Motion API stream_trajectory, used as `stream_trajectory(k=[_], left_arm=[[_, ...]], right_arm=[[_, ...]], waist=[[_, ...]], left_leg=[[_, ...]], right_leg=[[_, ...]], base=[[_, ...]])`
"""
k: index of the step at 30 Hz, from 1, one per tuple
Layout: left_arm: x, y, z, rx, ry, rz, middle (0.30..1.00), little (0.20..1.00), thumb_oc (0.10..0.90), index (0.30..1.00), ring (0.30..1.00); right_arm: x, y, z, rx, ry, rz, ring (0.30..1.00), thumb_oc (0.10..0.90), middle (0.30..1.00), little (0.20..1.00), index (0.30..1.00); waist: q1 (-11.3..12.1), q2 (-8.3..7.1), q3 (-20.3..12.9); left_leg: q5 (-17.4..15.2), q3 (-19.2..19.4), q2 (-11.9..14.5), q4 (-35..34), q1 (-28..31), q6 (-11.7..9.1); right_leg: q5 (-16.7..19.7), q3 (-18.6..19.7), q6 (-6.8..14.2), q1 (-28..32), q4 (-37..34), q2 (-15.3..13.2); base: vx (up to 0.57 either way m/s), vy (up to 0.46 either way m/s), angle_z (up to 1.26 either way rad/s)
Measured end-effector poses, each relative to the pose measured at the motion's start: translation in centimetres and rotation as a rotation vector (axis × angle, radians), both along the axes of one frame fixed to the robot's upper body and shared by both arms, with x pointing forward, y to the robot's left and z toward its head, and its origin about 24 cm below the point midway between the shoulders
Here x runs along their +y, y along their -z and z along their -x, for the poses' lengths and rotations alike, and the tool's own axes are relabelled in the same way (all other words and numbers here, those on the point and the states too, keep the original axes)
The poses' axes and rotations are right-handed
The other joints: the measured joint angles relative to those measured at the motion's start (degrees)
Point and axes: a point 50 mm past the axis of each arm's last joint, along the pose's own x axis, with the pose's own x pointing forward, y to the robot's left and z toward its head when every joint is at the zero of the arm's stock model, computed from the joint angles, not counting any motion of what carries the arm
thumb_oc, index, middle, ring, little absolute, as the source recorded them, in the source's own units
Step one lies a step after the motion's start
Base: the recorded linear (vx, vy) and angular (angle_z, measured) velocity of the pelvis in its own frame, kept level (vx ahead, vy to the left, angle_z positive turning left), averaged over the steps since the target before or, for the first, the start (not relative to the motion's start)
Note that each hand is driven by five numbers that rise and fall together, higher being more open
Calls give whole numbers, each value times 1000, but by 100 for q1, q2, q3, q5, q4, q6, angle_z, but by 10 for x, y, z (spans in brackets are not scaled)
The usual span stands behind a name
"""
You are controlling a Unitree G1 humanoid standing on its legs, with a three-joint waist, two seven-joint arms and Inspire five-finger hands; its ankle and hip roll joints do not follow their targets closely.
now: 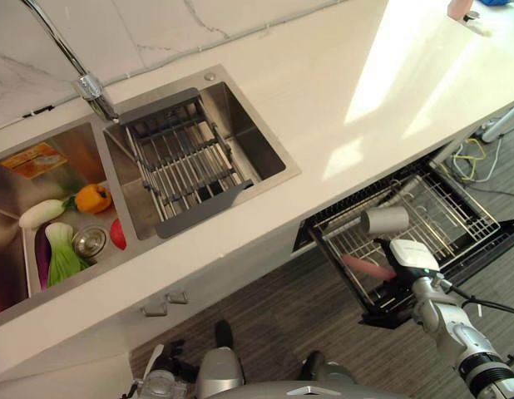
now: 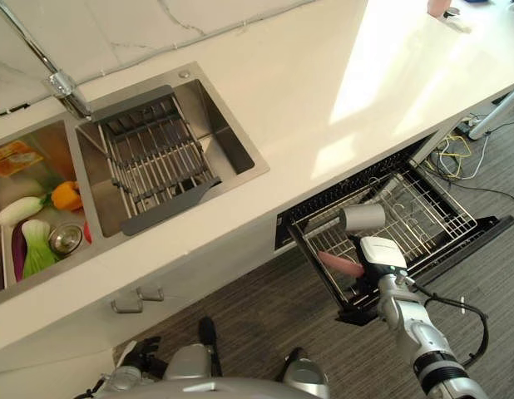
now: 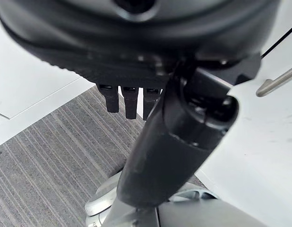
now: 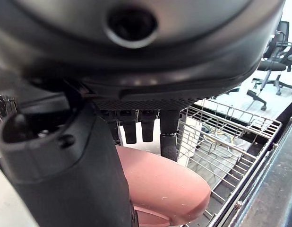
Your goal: Place the dishes in the dishwasher.
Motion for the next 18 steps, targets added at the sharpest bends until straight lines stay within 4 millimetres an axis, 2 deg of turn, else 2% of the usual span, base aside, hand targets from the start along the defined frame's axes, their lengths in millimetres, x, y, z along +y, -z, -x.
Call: stream_trajectory(k=[4,8,9,10,11,13,16,18], left_arm=[[0,0,0,1,-1,0,900,900,800,900,900],[-1,1,1,2,-8,3,900,900,800,900,900],[-1,0,1,2,-10,2,900,900,800,900,900],[-1,1,2,6,-25,6,900,900,800,900,900],[0,1,3,12,-33,10,900,900,800,900,900],[2,1,5,20,-38,12,900,900,800,900,900],[5,1,5,29,-33,24,900,900,800,900,900],[6,1,7,36,-32,32,900,900,800,900,900]], right_arm=[[7,-12,-4,-59,-21,-18,900,800,900,900,900],[8,-64,-15,-319,19,-146,900,800,900,900,900],[8,-76,-17,-381,40,-214,900,800,900,900,900],[11,-103,-20,-511,51,-361,900,800,900,900,900],[11,-114,-20,-548,45,-452,900,800,900,900,900],[7,-125,-21,-560,35,-535,900,800,900,900,900],[-5,-141,-19,-509,-8,-565,900,800,900,900,900],[-18,-158,-15,-572,5,-579,900,800,900,900,900]], waist=[[-33,2,0],[-61,30,-2],[-71,30,-2],[-76,24,-5],[-79,12,-10],[-73,-25,-26],[-112,-62,-31],[-155,-87,-44]], left_leg=[[0,-4,2,0,-2,0],[0,-4,5,-3,5,0],[0,-2,6,-4,6,0],[0,16,12,-16,24,0],[0,43,12,-25,55,0],[0,67,11,-41,94,0],[0,83,12,-76,126,0],[0,96,7,-94,151,0]], right_leg=[[0,1,0,2,-14,4],[11,13,-7,4,-34,12],[12,20,-9,2,-36,15],[14,45,-12,-3,-36,19],[14,69,-12,6,-37,18],[14,88,-12,20,-35,15],[15,116,-11,14,-36,17],[16,151,-10,4,-30,11]], base=[[0,0,0],[0,0,0],[24,-1,-6],[22,-3,-9],[28,-3,-11],[30,0,-7],[37,11,-5],[9,9,-7]])
